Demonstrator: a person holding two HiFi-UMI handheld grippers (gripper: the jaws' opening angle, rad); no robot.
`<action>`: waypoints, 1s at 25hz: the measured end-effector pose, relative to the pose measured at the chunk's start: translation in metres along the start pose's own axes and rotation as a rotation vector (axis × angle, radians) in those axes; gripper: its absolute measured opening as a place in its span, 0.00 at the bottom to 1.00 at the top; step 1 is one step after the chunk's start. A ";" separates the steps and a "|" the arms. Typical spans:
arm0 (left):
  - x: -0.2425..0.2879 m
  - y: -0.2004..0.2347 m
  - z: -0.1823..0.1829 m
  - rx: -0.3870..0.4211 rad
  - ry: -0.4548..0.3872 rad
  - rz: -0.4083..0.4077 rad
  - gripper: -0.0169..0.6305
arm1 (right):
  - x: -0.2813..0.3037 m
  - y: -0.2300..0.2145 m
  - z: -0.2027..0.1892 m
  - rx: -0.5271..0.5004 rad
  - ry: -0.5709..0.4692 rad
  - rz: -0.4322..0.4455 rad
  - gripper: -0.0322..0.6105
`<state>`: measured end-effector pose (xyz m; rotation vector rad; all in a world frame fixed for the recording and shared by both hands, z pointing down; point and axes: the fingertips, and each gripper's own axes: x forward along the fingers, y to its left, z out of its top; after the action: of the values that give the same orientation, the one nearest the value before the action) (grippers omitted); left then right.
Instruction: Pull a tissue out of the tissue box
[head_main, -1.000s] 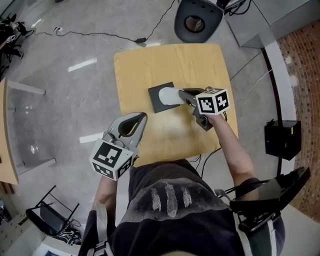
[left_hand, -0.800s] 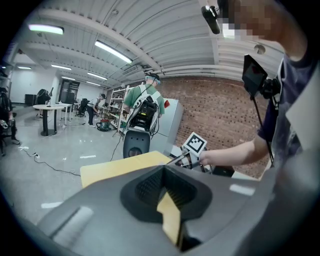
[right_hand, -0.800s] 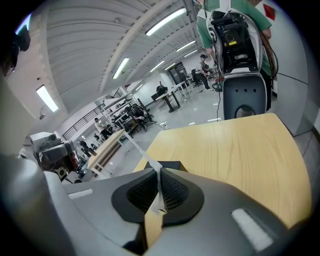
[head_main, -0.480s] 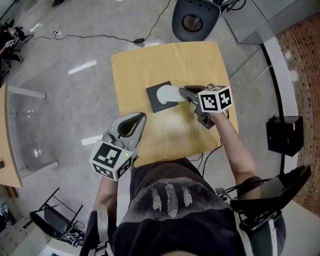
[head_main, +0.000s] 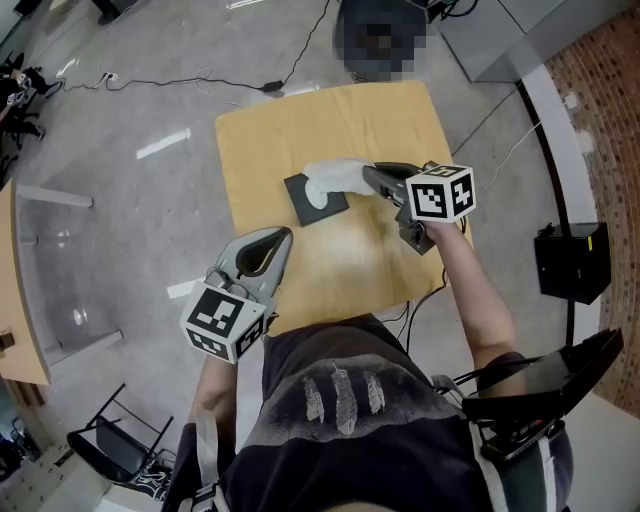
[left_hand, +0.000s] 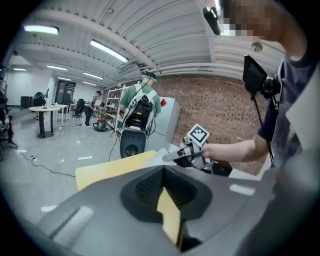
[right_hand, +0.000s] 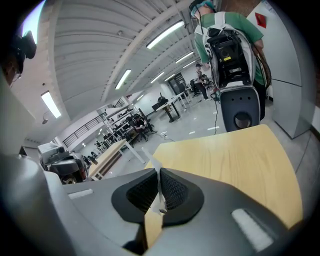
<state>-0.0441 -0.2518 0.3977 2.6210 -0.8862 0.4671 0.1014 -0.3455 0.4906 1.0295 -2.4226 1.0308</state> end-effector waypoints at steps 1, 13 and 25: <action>0.001 -0.001 0.000 0.002 0.001 -0.002 0.03 | -0.004 0.001 0.002 0.012 -0.013 0.012 0.05; 0.017 -0.029 0.003 0.028 0.012 -0.038 0.03 | -0.065 0.018 0.007 0.057 -0.077 0.126 0.05; 0.038 -0.056 -0.007 0.031 0.055 -0.073 0.03 | -0.100 0.032 -0.064 0.330 0.042 0.351 0.05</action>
<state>0.0182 -0.2265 0.4072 2.6440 -0.7696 0.5354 0.1478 -0.2346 0.4670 0.6711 -2.5067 1.5936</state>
